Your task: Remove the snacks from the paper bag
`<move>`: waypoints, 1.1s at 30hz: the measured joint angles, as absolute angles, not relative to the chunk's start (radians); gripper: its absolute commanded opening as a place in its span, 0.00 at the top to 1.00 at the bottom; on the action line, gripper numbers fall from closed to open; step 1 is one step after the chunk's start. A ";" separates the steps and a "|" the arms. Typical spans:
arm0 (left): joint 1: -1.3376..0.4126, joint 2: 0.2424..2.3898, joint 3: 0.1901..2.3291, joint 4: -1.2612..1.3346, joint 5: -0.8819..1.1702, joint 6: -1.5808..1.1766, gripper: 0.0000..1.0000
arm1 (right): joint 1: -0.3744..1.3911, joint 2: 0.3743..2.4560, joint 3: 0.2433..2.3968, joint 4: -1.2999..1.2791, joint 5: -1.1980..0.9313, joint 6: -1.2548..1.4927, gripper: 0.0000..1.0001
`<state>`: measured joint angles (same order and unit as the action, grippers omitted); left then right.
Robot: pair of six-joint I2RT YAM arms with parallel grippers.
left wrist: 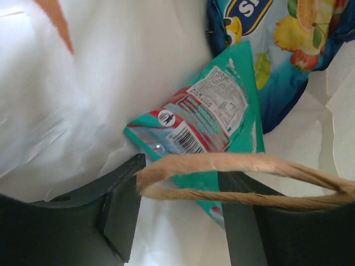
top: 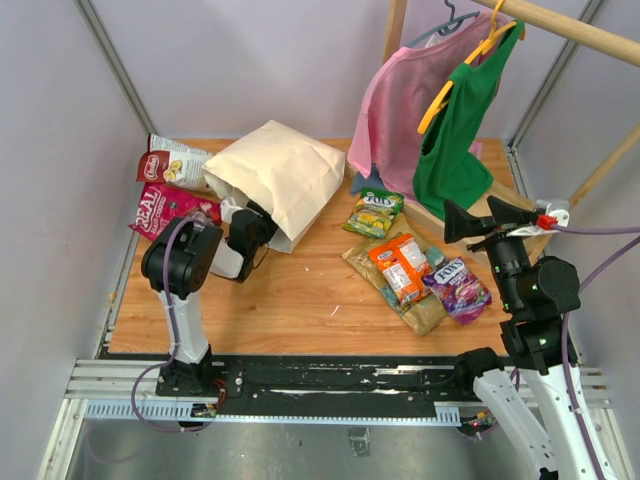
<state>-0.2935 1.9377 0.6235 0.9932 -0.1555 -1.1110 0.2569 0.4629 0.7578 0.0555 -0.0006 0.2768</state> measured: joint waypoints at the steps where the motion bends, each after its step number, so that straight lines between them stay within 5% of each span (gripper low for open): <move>1: -0.293 1.951 0.638 0.998 -0.152 -1.118 0.39 | 0.257 0.463 0.758 0.056 -0.001 0.277 0.02; 9: -0.290 2.051 0.735 1.045 -0.107 -1.186 0.43 | 0.257 0.464 0.758 0.056 -0.001 0.277 0.02; 19: -0.290 2.156 0.802 1.102 -0.077 -1.254 0.99 | 0.257 0.471 0.758 0.056 -0.001 0.276 0.02; 33: -0.282 1.996 0.631 1.075 -0.089 -1.182 1.00 | 0.257 0.471 0.757 0.056 -0.001 0.276 0.02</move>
